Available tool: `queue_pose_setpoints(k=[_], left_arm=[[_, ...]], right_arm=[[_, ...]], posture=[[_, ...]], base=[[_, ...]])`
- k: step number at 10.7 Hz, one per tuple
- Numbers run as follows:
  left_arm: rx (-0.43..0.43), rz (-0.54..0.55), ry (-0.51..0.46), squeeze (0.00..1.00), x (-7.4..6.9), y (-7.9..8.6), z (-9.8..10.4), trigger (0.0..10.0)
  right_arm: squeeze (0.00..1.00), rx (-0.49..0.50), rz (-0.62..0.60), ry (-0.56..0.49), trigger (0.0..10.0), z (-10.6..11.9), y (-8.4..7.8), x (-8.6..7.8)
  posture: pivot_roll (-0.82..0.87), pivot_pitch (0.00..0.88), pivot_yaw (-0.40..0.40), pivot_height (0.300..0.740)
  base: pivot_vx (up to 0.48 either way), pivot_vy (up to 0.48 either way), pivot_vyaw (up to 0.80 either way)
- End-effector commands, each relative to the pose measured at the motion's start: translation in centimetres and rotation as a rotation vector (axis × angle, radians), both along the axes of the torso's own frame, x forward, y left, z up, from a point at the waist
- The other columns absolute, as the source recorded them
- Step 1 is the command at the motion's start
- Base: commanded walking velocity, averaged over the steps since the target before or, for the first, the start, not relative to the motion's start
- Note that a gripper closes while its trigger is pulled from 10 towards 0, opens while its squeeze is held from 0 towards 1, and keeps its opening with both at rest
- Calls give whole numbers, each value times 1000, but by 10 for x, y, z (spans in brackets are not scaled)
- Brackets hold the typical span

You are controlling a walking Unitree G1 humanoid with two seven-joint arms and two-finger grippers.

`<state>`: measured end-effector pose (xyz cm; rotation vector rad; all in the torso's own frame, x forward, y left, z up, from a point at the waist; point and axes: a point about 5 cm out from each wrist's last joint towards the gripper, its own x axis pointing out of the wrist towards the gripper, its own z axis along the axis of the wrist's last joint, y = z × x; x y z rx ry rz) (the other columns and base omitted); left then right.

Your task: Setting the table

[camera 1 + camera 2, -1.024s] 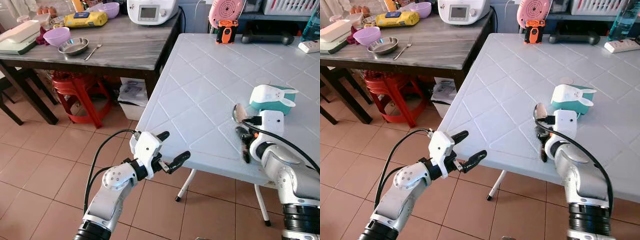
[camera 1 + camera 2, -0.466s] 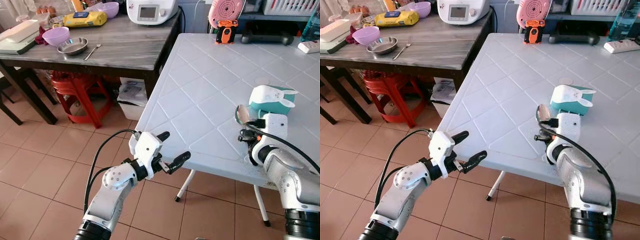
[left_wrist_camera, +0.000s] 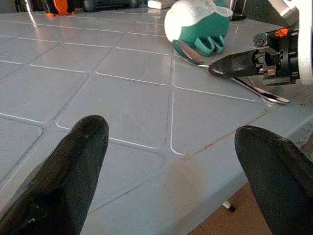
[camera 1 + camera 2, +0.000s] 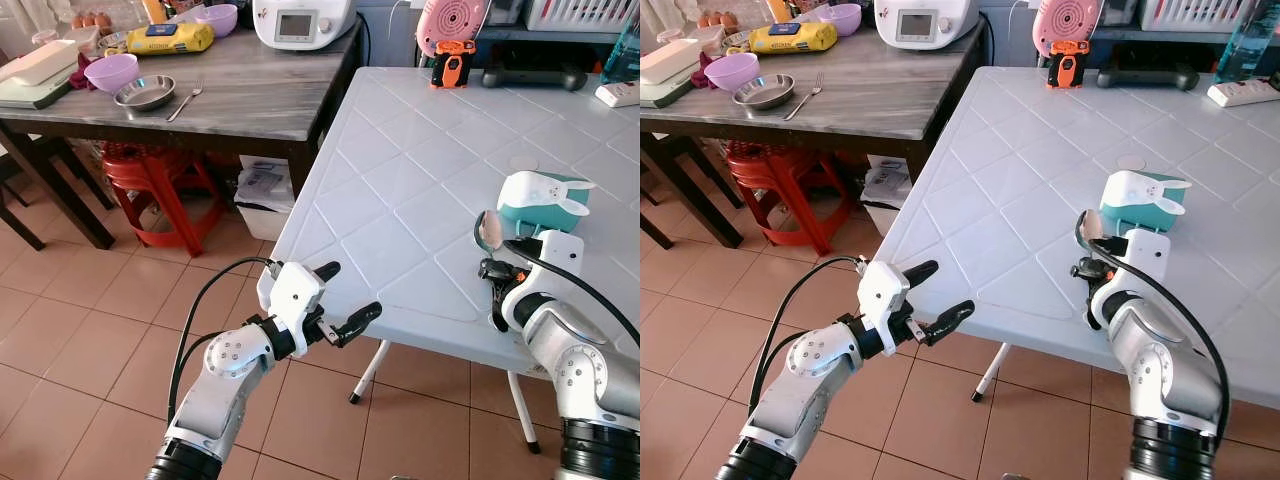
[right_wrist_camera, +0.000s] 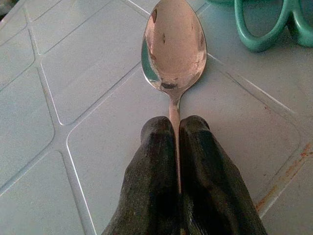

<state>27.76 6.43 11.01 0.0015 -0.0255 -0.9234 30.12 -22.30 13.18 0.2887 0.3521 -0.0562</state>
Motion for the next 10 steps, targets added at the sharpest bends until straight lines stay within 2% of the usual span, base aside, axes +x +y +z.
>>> queue_pose_setpoints(k=[1, 3, 5, 7, 8, 9, 10], left_arm=[[19, -3, -5, 0, 2, 4, -1, 10000], [22, 72, -19, 0, 9, 11, 1, 10000], [8, 138, -35, 0, 13, 14, 2, 10000], [0, 191, -42, 0, 16, 14, 3, 10000], [-6, 237, -48, 0, 20, 16, 4, 10000], [-5, 296, -49, 0, 24, 18, 5, 10000], [-19, 352, -28, 0, 28, 21, 5, 10000]], right_arm=[[0, 85, 44, 183, 0, -36, 17, -11], [0, 110, 44, 88, 0, -18, 23, -4], [0, 88, 72, -105, 0, 16, 35, 5], [0, 70, 80, -187, 0, 30, 40, 5], [0, 56, 81, -226, 8078, 35, 41, 4], [0, 0, 93, -266, 10000, 40, 43, 2], [0, -45, 69, -306, 10000, 43, 44, 0]], posture=[[-171, 97, 105, 740], [-169, 95, 104, 740], [-172, 92, 101, 740], [-174, 91, 98, 740], [-175, 91, 97, 740], [-175, 90, 97, 740], [-175, 89, 97, 740]], base=[[0, 0, 0], [0, 0, 0], [0, 0, 0], [0, 0, 0], [0, 0, 0], [0, 0, 0], [0, 0, 0]])
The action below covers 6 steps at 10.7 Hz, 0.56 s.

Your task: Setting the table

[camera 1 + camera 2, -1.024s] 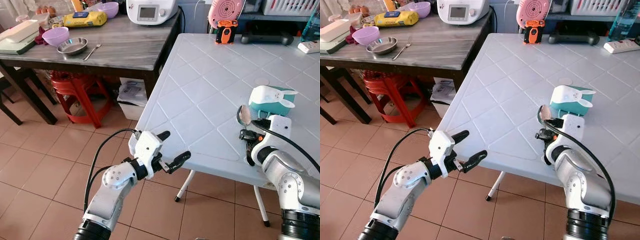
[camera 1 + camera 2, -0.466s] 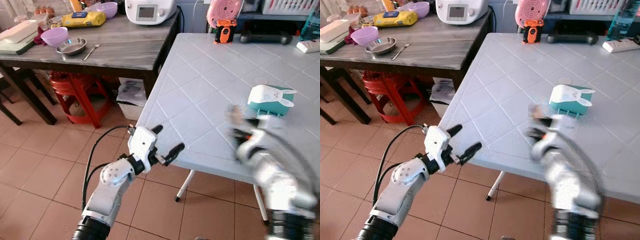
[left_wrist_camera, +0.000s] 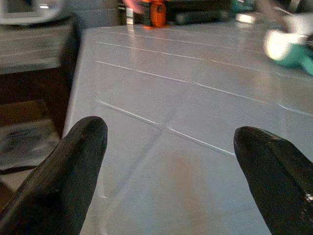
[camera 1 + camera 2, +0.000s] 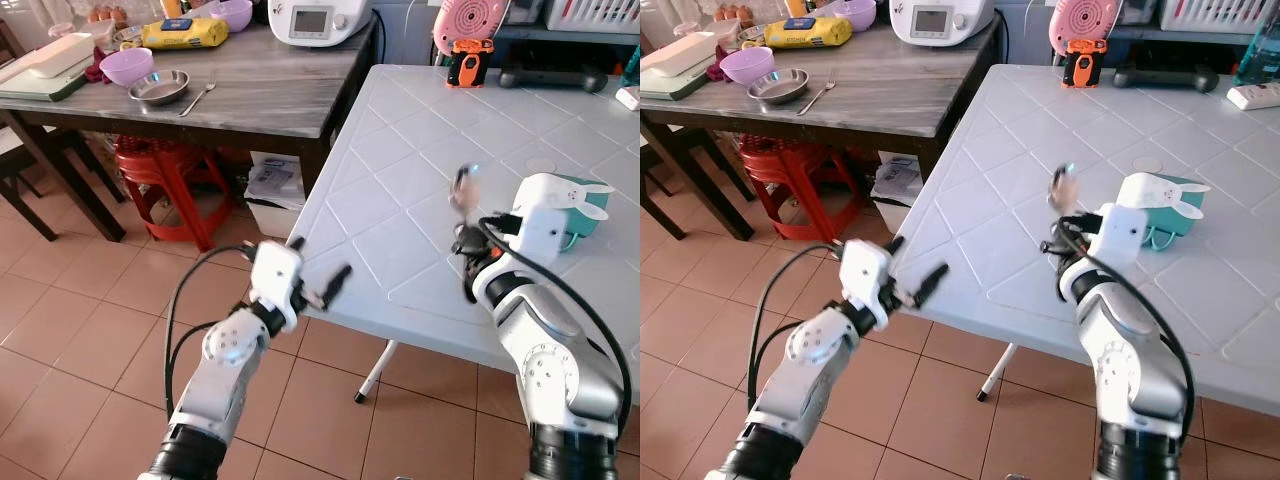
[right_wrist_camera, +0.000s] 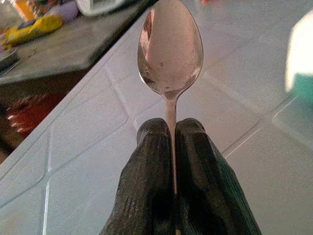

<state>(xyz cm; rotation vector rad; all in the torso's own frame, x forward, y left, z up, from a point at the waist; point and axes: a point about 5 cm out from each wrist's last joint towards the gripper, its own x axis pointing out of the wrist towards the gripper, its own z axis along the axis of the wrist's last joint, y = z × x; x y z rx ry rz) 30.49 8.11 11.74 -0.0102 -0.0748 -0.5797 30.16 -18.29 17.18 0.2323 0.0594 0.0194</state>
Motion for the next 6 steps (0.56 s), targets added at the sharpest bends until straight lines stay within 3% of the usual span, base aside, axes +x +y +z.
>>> queue_pose_setpoints(k=[1, 3, 4, 6], left_arm=[[1, 38, 20, 0, 3, 6, -3, 10000], [-15, 45, 28, 0, 5, 5, -3, 10000], [-19, 45, 28, 0, 6, 3, -3, 10000], [-15, 43, 30, 0, 6, 1, -4, 10000]], right_arm=[[0, -34, -26, -51, 10000, 6, 2, -3], [0, -54, -93, -53, 10000, 0, 0, -9], [0, -52, -113, -40, 10000, -4, -1, -10], [0, -51, -123, -50, 10000, -4, -3, -10]], posture=[[-177, 86, 98, 740], [-179, 83, 97, 740], [-183, 80, 100, 740], [-186, 82, 104, 740]], base=[[0, 0, 0], [0, 0, 0], [0, 0, -581], [0, 277, -769]])
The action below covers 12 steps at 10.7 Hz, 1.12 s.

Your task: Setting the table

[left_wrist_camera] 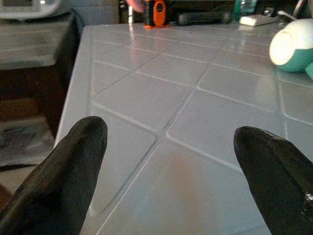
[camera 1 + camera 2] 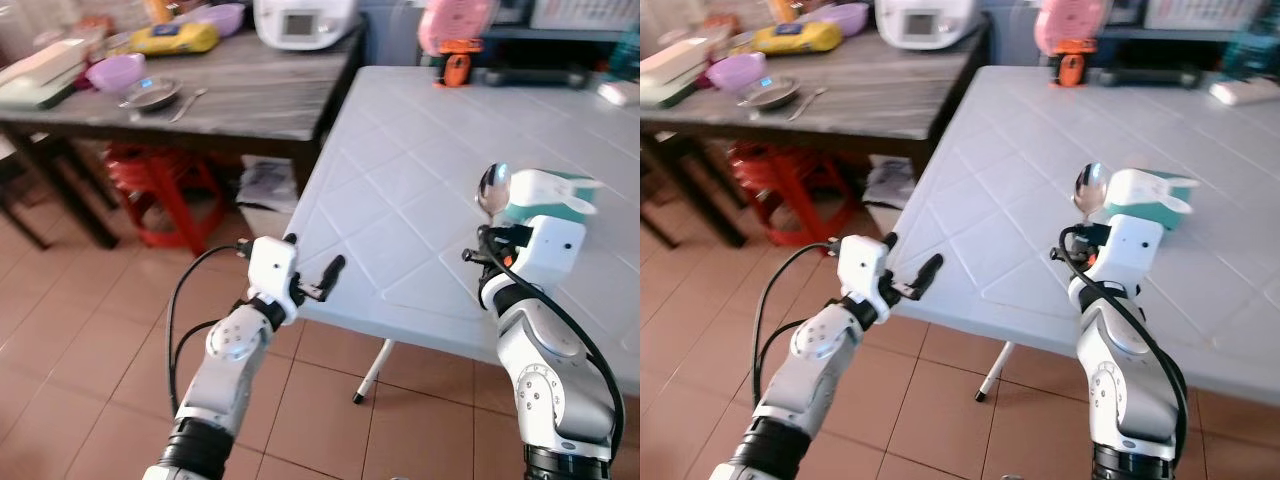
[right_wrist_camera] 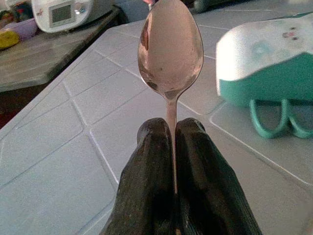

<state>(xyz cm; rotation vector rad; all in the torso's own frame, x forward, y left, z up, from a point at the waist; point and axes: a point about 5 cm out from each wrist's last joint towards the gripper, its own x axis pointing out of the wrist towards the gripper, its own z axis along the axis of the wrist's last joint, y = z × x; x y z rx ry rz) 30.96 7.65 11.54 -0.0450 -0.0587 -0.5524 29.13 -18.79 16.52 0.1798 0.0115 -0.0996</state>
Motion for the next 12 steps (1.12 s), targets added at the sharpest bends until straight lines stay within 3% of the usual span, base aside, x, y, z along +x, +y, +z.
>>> queue_pose_setpoints(k=[1, 6, 12], left_arm=[[23, 15, 9, 0, 1, 5, -4, 10000], [24, 7, 7, 0, 1, 3, -5, 10000], [19, 28, 0, 0, 0, 0, -5, 10000]], right_arm=[[0, 2, -4, -18, 10000, 3, 2, 0], [0, 11, -5, -25, 10000, 2, 4, 0], [0, -28, 22, -58, 10000, 3, 8, 2]], posture=[[-188, 84, 107, 740], [-186, 87, 108, 740], [-176, 76, 101, 740]], base=[[0, 281, -769], [0, 370, -661], [0, 409, 100]])
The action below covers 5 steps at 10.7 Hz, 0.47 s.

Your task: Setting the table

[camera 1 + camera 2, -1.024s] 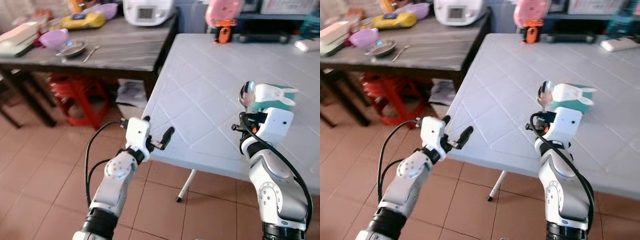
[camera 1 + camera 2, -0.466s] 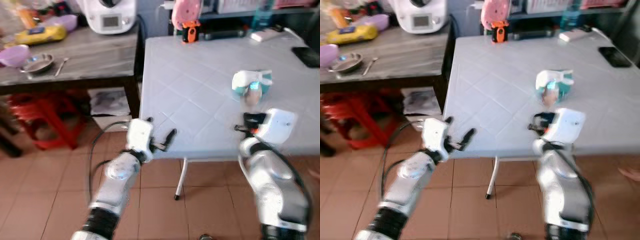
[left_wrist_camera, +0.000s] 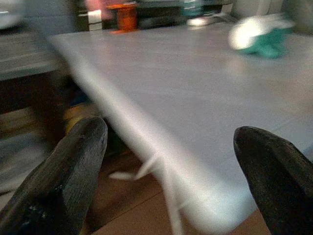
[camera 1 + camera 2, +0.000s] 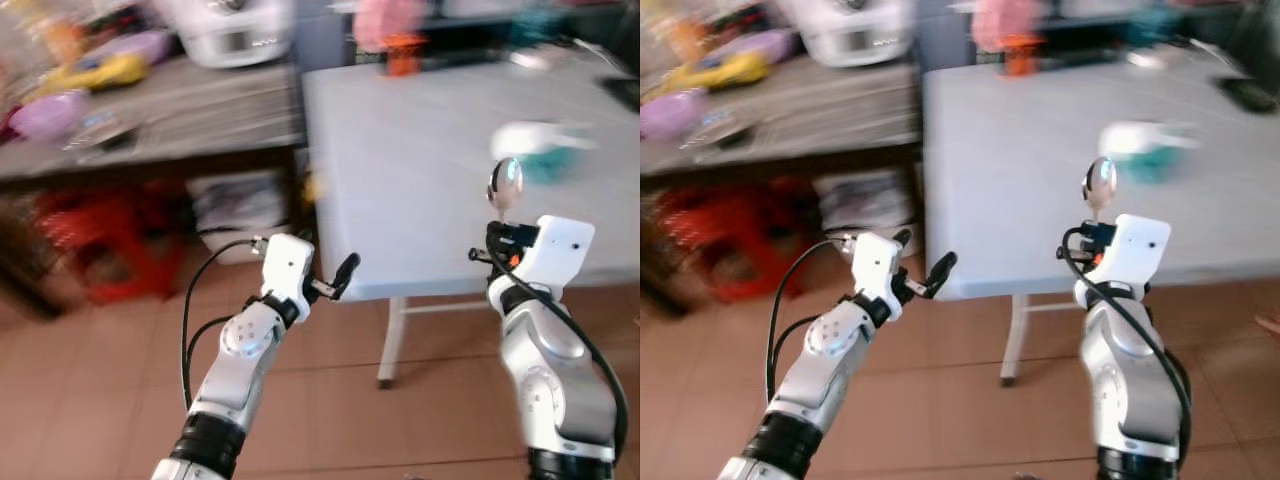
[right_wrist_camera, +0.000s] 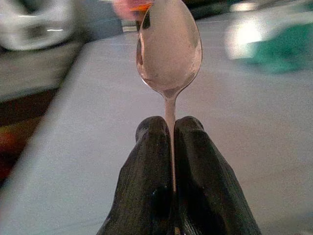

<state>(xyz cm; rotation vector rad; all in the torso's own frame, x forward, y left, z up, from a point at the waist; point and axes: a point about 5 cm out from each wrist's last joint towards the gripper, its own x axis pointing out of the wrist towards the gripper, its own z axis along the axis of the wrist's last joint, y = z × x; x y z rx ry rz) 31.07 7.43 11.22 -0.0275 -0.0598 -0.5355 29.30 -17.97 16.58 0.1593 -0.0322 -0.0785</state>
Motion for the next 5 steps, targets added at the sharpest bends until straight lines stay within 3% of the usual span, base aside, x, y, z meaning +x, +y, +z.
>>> queue_pose_setpoints(k=[1, 3, 5], left_arm=[[1, 21, 2, 0, 0, 2, -1, 10000], [-2, 49, -2, 0, 2, 3, 0, 10000], [-5, 66, -9, 0, 4, 3, 2, 10000]], right_arm=[[0, -6, 8, -13, 10000, 2, 0, 1], [0, -4, 14, -12, 10000, 0, 2, 2], [0, -1, 12, -12, 10000, -1, 2, 3]], posture=[[-172, 71, 100, 740], [-163, 59, 104, 740], [-162, 58, 104, 740]], base=[[0, 412, 700], [0, 409, 731], [0, 384, 219]])
